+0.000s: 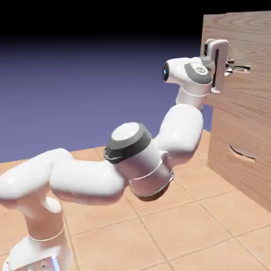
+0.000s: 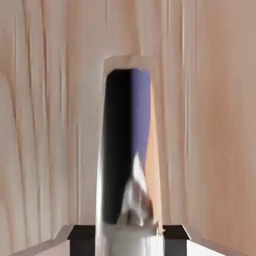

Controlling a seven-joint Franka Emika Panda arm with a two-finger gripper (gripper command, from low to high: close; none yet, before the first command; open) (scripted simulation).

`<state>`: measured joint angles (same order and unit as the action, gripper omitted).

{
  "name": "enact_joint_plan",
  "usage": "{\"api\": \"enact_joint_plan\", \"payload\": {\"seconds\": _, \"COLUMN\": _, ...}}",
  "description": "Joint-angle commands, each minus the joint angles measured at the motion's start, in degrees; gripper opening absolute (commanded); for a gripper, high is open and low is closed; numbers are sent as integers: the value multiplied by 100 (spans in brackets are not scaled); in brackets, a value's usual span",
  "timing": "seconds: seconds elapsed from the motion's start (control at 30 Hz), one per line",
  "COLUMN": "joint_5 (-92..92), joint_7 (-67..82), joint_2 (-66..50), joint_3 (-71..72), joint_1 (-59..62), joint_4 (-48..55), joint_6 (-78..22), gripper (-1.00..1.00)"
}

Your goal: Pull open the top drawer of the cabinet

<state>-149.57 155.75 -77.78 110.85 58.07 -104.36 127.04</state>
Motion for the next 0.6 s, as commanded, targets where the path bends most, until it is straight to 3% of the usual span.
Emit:
{"api": "enact_joint_plan", "payload": {"seconds": 0.0, "joint_5": 41, "joint_7": -30, "joint_2": -3, "joint_3": 53, "joint_1": 129, "joint_4": -208, "joint_6": -86, "gripper": -100}}
{"api": "enact_joint_plan", "payload": {"seconds": 0.43, "joint_5": 649, "joint_7": -426, "joint_2": -216, "joint_3": 1060, "joint_1": 1814, "joint_4": -2874, "joint_6": -1167, "gripper": -100}}
{"api": "enact_joint_plan", "payload": {"seconds": 0.47, "joint_5": 649, "joint_7": -426, "joint_2": -216, "joint_3": 1060, "joint_1": 1814, "joint_4": -2874, "joint_6": -1167, "gripper": 100}}
{"api": "enact_joint_plan", "payload": {"seconds": 0.57, "joint_5": 831, "joint_7": -464, "joint_2": -299, "joint_3": 1302, "joint_1": 2079, "joint_4": -3289, "joint_6": -1332, "gripper": 100}}
